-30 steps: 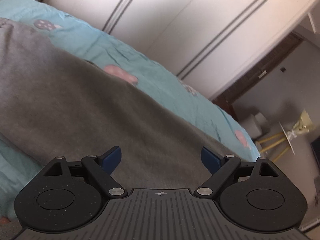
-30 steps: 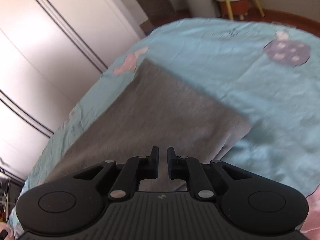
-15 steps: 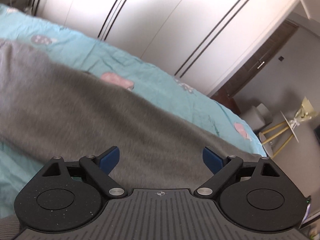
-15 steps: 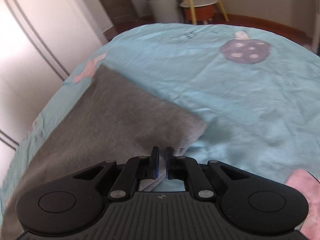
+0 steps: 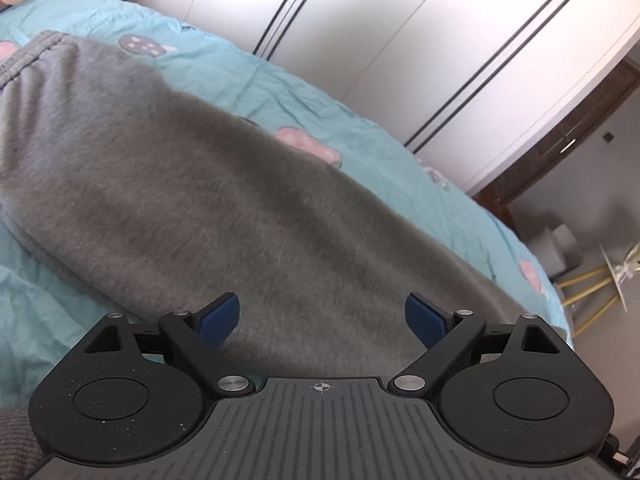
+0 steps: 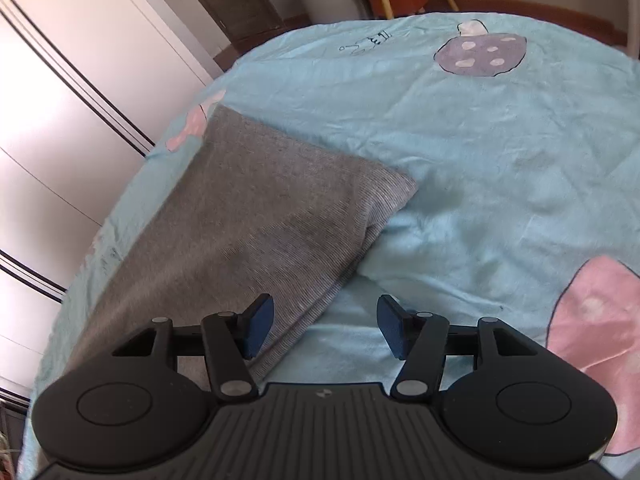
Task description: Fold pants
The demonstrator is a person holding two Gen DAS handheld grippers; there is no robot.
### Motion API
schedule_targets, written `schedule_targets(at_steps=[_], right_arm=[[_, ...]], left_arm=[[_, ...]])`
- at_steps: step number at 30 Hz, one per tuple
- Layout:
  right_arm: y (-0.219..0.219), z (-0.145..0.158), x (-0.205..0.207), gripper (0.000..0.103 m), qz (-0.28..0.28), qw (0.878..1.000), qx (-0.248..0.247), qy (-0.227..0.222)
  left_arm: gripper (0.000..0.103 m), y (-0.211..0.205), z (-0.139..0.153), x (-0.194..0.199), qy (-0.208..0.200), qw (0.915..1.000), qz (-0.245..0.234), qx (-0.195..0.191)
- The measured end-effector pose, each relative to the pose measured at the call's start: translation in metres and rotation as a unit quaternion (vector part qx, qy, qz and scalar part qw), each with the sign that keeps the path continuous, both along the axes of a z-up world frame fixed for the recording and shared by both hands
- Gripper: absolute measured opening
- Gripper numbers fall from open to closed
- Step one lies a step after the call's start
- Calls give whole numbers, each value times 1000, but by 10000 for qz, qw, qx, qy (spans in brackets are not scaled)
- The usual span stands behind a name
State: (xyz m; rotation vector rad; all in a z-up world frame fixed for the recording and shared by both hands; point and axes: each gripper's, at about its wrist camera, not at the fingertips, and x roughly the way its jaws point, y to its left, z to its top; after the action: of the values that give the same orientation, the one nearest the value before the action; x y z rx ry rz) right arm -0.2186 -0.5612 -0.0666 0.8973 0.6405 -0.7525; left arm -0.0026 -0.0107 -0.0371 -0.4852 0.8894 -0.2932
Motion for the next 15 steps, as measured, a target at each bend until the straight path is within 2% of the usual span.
schedule_targets(at_steps=[4, 11, 15], right_arm=[[-13, -5, 0, 60, -192, 9995, 178, -175], [-29, -20, 0, 61, -405, 9975, 415, -408], [-25, -21, 5, 63, -327, 9985, 205, -379]], left_arm=[[94, 3, 3, -4, -179, 9998, -7, 51], [94, 7, -11, 4, 139, 9998, 159, 37], [94, 3, -17, 7, 223, 9996, 166, 50]])
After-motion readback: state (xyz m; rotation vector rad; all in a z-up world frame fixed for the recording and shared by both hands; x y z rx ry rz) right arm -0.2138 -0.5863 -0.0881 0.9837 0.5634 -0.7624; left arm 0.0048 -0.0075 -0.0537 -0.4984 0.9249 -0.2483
